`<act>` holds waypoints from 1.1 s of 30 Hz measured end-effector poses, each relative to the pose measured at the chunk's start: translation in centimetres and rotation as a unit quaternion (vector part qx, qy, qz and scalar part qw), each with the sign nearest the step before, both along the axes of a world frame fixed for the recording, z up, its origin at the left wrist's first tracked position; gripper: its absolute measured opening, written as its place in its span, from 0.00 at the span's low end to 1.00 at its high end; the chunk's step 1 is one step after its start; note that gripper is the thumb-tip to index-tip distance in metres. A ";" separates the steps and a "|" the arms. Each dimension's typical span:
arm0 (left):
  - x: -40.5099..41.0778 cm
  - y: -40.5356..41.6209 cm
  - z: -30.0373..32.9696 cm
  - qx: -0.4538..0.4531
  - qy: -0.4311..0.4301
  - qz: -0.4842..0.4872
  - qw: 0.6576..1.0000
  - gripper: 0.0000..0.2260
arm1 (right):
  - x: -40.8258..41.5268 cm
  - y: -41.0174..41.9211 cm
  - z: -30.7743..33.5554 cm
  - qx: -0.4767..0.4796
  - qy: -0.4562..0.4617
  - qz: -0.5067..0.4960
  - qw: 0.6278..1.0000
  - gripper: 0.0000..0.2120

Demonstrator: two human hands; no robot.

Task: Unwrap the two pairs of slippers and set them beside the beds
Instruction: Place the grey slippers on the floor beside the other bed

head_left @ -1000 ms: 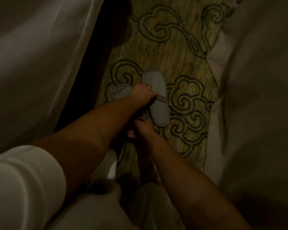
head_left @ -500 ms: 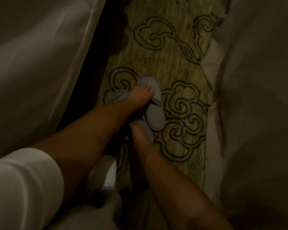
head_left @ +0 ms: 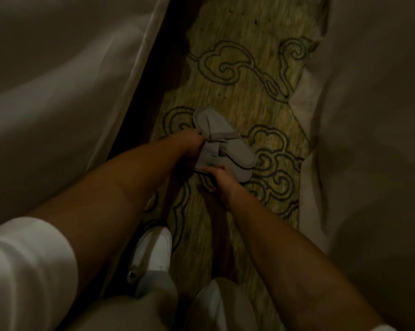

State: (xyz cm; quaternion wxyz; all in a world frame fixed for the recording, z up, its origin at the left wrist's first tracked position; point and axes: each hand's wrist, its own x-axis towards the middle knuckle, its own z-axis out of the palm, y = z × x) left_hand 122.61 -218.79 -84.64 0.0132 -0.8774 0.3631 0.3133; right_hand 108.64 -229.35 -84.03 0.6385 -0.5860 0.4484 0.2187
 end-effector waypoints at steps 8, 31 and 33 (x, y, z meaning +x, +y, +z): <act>-2.8 3.4 -1.2 -0.016 0.001 0.058 0.998 0.25 | -2.4 0.5 -1.0 0.027 0.031 0.051 0.998 0.13; -3.2 6.2 -4.1 -0.045 -0.096 -0.080 0.991 0.49 | 3.6 -7.7 -2.0 -0.478 0.045 0.427 0.766 0.44; -3.4 6.4 -4.1 -0.056 -0.098 -0.072 0.991 0.48 | 3.8 -8.4 -1.9 -0.477 0.018 0.424 0.770 0.42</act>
